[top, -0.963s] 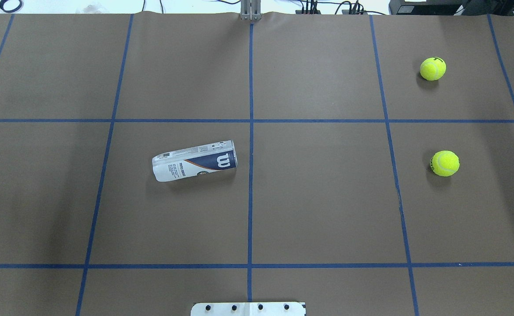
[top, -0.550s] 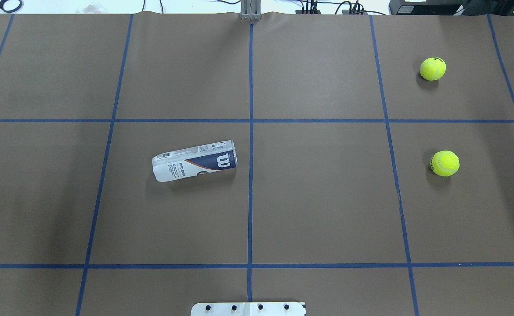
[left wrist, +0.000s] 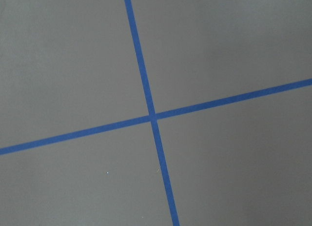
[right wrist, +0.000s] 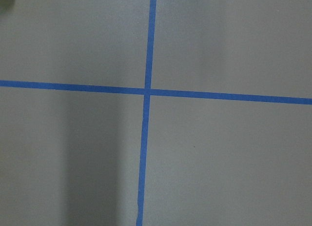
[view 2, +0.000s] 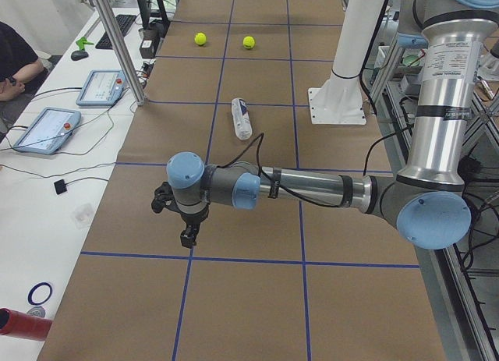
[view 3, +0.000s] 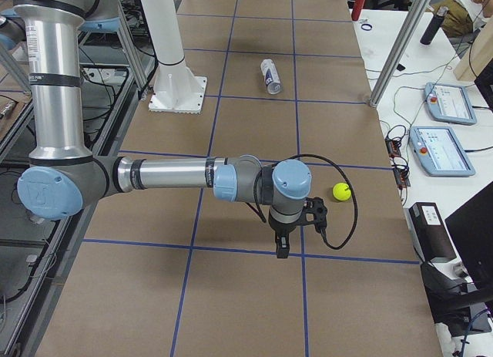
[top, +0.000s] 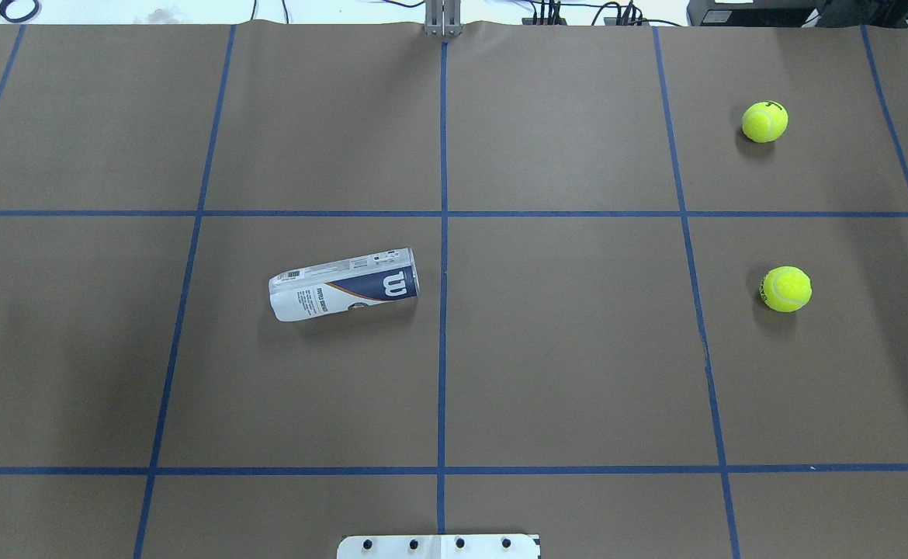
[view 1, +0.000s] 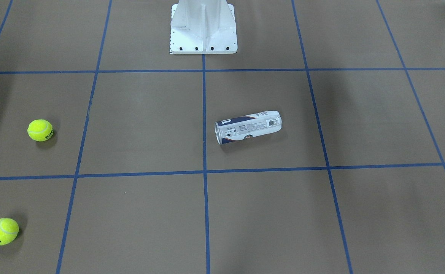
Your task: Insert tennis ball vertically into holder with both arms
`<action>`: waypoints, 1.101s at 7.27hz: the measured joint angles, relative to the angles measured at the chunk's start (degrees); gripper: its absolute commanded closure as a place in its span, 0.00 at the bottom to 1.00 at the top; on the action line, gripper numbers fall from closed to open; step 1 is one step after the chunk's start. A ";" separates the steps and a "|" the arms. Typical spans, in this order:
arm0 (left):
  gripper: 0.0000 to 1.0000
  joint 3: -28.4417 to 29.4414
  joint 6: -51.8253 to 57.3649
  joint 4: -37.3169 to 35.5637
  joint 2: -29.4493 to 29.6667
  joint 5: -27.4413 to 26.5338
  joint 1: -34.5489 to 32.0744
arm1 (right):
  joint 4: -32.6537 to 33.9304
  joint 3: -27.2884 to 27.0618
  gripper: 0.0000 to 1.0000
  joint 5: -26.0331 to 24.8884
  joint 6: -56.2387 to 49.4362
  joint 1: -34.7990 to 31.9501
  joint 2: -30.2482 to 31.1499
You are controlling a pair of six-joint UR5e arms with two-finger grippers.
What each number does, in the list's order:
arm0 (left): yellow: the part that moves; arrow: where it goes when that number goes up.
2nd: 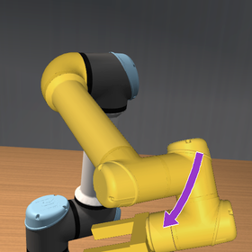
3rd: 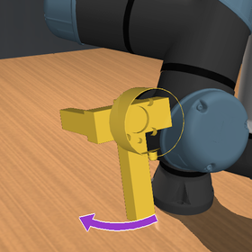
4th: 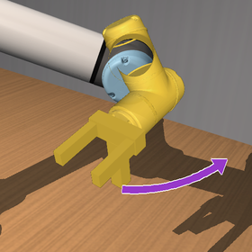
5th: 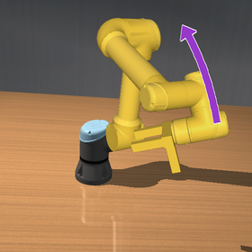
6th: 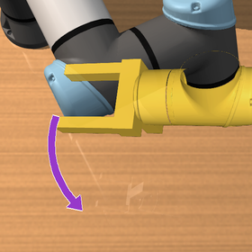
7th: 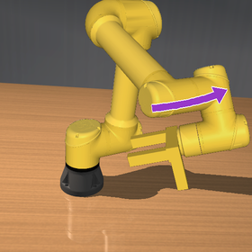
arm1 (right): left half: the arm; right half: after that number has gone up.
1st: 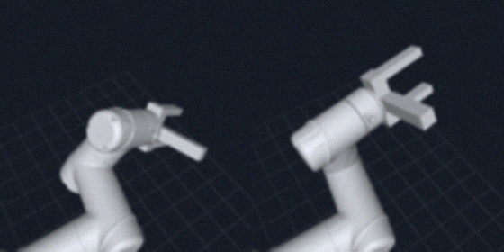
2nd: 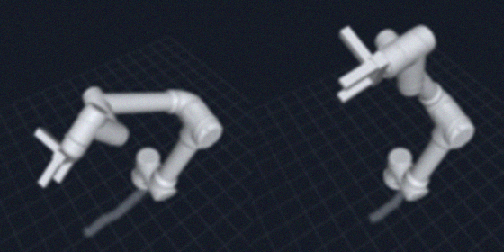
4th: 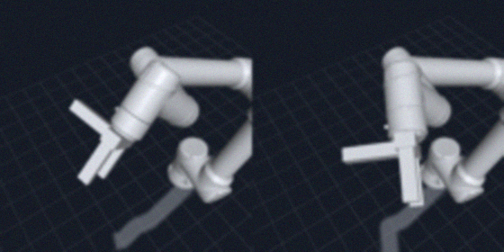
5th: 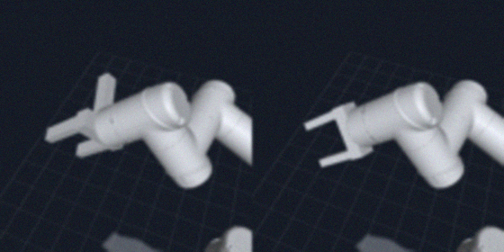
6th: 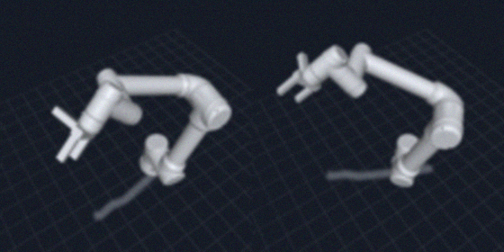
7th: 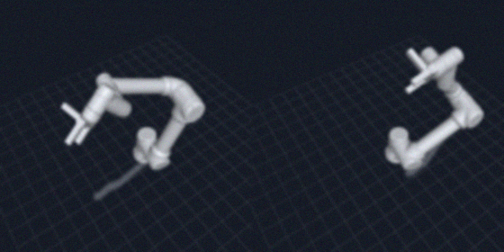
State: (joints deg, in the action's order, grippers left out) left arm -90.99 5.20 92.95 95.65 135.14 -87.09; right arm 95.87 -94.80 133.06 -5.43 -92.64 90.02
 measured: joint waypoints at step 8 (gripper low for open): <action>0.00 -13.51 -14.51 -4.63 13.87 2.85 10.27 | -0.13 0.25 0.01 2.02 0.07 0.06 -0.08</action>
State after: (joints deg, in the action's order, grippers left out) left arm -104.50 -9.31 88.32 109.52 137.99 -76.82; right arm 95.74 -94.55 135.08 -5.36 -92.58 89.94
